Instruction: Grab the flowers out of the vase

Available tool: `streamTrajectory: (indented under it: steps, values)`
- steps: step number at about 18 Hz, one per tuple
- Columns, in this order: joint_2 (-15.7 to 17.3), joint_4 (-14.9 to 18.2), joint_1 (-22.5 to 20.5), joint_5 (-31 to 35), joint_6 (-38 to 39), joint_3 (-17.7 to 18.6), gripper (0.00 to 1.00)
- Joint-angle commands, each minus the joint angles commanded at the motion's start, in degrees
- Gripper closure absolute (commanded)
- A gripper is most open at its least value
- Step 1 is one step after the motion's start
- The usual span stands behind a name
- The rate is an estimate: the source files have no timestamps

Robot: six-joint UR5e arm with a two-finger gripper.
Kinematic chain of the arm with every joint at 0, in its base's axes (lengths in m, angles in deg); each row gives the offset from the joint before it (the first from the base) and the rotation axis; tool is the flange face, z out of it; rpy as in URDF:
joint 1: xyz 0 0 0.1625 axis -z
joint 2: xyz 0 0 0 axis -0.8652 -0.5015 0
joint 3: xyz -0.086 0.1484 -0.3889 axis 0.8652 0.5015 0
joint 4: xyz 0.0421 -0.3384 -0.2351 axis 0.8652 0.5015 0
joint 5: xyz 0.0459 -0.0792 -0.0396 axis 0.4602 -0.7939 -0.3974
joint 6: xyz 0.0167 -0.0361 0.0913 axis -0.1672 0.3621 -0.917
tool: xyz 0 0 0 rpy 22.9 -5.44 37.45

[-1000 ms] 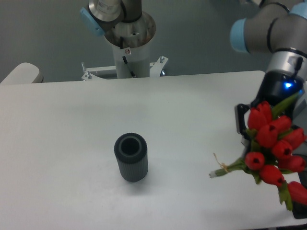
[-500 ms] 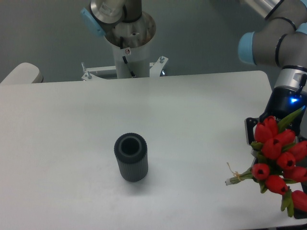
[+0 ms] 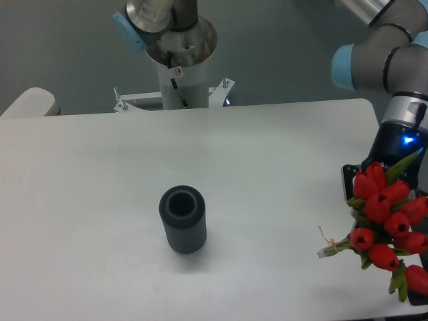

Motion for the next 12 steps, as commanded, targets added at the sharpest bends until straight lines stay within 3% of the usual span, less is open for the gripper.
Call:
streamTrajectory:
  steps: [12]
  values:
    - [0.1, 0.0, 0.0, 0.0, -1.9, 0.4, 0.64]
